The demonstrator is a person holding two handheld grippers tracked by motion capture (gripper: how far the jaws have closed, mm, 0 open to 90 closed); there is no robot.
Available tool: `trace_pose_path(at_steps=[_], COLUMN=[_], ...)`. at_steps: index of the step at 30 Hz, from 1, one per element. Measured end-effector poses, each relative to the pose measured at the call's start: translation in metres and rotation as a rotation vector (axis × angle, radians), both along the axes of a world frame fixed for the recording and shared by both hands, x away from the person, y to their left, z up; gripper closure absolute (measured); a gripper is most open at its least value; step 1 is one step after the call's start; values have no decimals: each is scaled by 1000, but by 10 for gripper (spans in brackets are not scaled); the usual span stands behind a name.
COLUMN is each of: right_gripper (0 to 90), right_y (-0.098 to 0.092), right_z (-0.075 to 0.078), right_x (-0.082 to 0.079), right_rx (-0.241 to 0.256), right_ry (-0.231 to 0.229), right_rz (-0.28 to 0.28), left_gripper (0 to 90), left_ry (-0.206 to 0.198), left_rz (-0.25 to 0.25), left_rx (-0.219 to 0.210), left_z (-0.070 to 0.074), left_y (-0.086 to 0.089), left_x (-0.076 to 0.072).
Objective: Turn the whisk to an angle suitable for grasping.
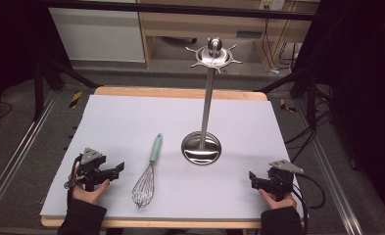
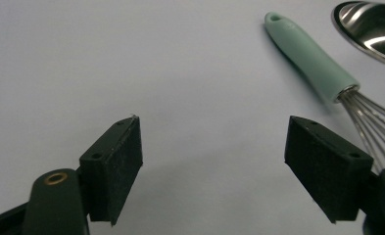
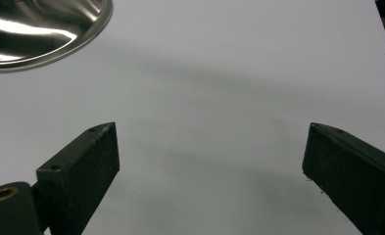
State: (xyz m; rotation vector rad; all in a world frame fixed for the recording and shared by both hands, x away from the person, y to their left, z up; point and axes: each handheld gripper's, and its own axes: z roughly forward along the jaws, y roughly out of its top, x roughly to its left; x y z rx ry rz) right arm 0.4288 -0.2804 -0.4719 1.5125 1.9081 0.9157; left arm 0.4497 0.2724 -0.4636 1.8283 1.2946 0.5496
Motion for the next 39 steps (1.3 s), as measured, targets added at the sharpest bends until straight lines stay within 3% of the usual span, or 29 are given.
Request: trace_pose_path(at_steps=[18, 39], right_gripper=[55, 71], right_y=[7, 9], right_z=[-1, 3], right_x=[-2, -6], right_rx=[-12, -5], right_ry=[27, 12], right_rz=[13, 10], left_gripper=[263, 268], left_ry=[-2, -13], left_rz=[-60, -135], left_rx=[-41, -41], left_z=[20, 53], left_y=[-11, -31], left_x=[-4, 10])
